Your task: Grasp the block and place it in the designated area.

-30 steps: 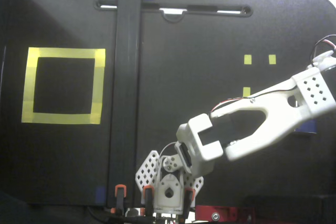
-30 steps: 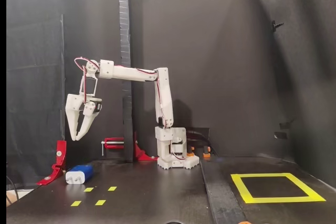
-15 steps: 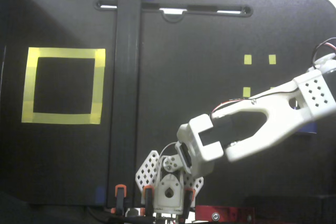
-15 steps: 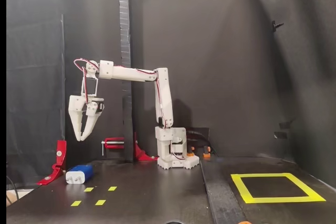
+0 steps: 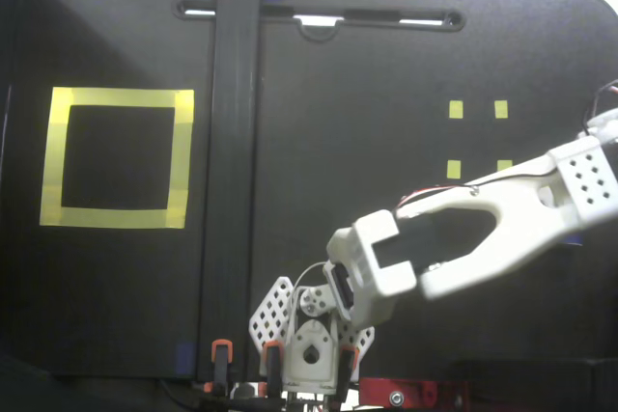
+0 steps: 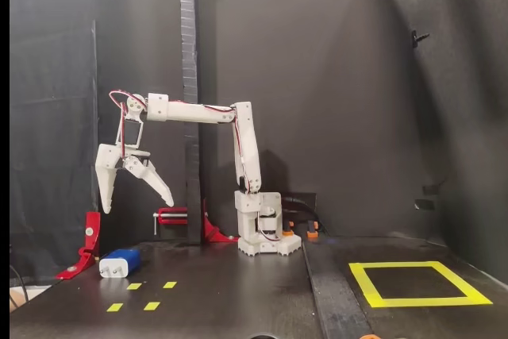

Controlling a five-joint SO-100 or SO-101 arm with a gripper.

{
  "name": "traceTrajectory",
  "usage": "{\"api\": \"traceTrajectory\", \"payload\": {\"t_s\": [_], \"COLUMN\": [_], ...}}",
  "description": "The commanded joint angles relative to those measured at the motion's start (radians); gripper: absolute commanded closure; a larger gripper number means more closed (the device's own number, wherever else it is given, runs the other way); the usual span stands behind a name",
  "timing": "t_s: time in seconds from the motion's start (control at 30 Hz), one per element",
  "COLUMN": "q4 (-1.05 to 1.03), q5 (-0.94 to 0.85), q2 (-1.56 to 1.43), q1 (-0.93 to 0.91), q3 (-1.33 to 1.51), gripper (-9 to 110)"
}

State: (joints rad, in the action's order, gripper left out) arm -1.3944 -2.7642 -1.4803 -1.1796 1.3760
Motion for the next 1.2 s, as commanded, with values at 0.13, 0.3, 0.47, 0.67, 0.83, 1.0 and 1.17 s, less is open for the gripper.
{"api": "traceTrajectory", "payload": {"t_s": [0.13, 0.3, 0.47, 0.67, 0.83, 1.0, 1.17], "q4": [0.021, 0.201, 0.385, 0.465, 0.486, 0.499, 0.505], "q5": [-0.021, -0.021, -0.021, -0.041, -0.049, -0.052, -0.052], "q2": [0.052, 0.058, 0.087, 0.147, 0.183, 0.209, 0.230], "q1": [-0.011, -0.008, -0.014, -0.028, -0.035, -0.035, -0.034], "q3": [-0.009, 0.138, 0.264, 0.290, 0.293, 0.293, 0.293], "gripper": [47, 47, 47, 47, 47, 47, 47]}}
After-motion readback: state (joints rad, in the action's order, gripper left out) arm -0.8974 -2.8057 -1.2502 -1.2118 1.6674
